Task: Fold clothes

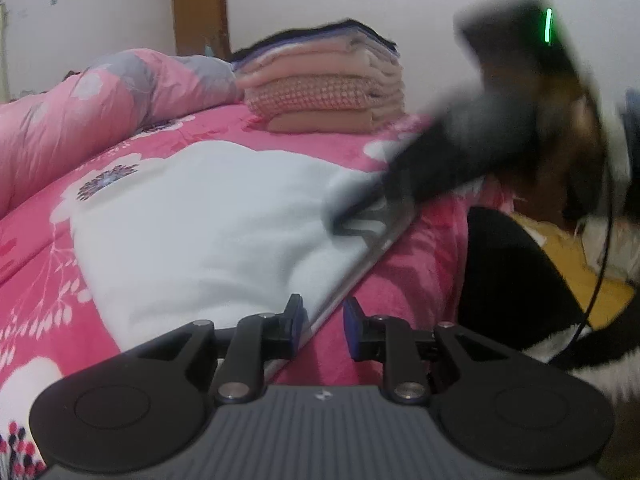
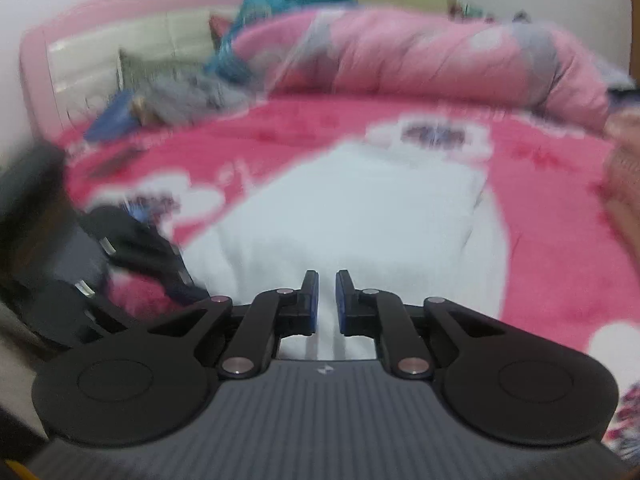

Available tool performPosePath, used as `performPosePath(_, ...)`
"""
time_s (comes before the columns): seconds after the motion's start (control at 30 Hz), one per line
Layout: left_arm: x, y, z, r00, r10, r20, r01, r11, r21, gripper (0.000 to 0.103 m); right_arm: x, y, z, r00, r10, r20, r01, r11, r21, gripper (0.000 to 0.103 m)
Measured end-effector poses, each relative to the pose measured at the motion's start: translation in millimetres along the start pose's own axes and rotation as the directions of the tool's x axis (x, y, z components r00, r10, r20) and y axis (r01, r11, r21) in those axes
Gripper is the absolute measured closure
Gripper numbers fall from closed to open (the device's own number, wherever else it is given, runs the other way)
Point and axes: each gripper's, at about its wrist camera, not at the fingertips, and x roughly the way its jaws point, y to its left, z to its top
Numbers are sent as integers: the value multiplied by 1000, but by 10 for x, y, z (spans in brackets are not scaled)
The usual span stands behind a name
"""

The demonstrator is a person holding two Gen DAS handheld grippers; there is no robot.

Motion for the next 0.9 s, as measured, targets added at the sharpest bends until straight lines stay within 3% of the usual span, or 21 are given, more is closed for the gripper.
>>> performPosePath(0.07,-87,37,-36,1000,-16,23,16,999,-39,79,89,-1,-70,1000,-9,-25,9,1000,7,95)
performPosePath(0.27,-490,193,-8,988,-42,147,58,993,-106,79,-364,-70,189,998,-35,59,35,999,14,94)
performPosePath(0.37,-499,280,65,986,47,159,-25,990,-137,75,-478,-92,347,992,-54,116,53,998,14,94)
performPosePath(0.47,-326,346,73,986,133,104,-117,982,-150,75,-126,-117,498,981,-90,174,89,996,13,94)
performPosePath(0.53,-188,363,-8,987,152,59,-141,977,-160,75,208,-219,399,983,-157,90,157,988,15,94)
performPosePath(0.6,-181,341,-99,985,152,81,-137,976,-169,73,376,-393,155,970,-243,-1,243,969,41,94)
performPosePath(0.67,-194,354,-116,985,145,91,-127,975,-182,71,258,-526,123,955,-295,-30,297,949,104,92)
performPosePath(0.73,-182,405,-139,985,136,102,-112,971,-213,71,154,-515,295,947,-322,-4,320,941,112,91)
performPosePath(0.9,-193,399,-191,984,136,118,-103,962,-253,71,274,-223,914,975,-169,142,169,986,12,92)
